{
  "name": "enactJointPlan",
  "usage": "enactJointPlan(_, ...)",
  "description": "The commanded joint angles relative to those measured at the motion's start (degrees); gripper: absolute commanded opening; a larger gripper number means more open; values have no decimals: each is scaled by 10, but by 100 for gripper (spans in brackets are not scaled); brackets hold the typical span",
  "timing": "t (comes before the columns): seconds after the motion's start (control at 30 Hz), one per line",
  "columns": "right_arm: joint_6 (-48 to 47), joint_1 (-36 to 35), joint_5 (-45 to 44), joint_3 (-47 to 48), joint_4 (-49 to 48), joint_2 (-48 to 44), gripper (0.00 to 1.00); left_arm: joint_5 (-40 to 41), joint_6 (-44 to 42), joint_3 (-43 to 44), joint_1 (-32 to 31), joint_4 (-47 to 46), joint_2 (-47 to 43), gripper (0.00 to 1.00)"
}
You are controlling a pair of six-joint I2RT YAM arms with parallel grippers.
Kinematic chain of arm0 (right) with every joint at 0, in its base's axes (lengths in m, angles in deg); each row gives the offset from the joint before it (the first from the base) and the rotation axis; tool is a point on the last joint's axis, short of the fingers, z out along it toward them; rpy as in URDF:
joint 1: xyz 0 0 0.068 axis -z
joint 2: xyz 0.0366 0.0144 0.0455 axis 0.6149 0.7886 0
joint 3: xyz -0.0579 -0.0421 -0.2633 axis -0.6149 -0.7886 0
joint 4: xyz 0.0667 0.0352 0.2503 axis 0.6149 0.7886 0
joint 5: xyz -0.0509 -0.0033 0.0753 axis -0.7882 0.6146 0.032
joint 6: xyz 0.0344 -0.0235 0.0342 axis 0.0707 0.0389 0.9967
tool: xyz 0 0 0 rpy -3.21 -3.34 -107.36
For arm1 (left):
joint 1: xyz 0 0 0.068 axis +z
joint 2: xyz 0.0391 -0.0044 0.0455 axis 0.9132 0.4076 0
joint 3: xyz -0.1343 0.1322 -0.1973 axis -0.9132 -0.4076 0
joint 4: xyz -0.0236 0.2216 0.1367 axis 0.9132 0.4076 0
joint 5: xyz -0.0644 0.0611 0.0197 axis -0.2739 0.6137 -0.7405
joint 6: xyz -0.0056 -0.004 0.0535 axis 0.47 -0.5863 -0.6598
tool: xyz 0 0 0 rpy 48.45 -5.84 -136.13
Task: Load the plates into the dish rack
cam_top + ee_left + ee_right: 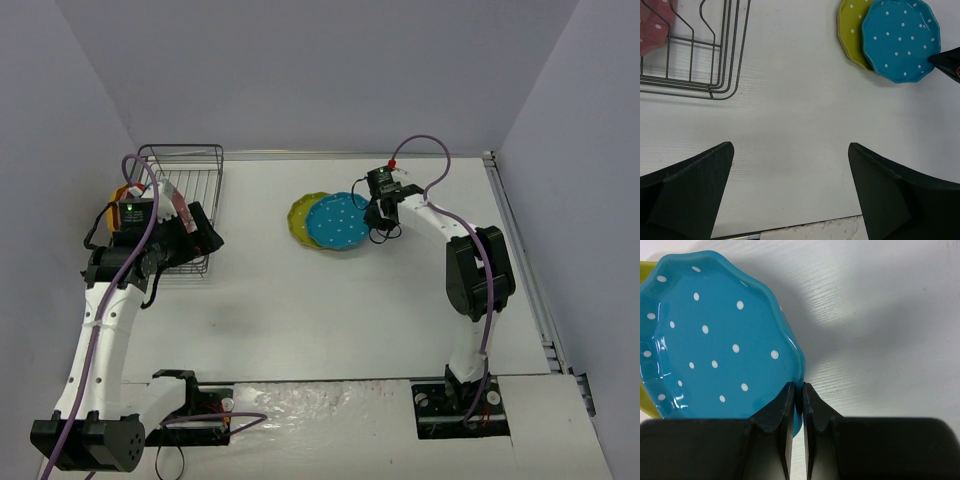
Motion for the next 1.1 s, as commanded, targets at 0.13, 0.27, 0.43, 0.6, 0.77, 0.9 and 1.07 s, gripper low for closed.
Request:
enactJointPlan(0.13,-10,5,6,7,-8,-25,14,-8,10,12,-3,-34,4,97)
enactJointPlan(0.27,-8,4,10,12,-9,-22,16,-9,12,11,-3,-38,7,97)
enactJointPlan(0.43,-11,4,9,12,-9,-14,23,-11,14,13,-3,-41,13,97)
enactJointPlan(0.6,-14,5,13,14,-13,-7,27,-10,14,13,-4,-42,16,97)
enactJointPlan(0.77,-31,11,24,17,-14,-22,43,-15,13,18,-4,-39,21,97)
enactJointPlan(0.9,-62,42,60,2,-23,-72,72,-26,14,29,-4,-40,24,97)
enactJointPlan(1.07,-86,115,227,-82,-102,-136,90,-34,15,36,-4,-43,17,97)
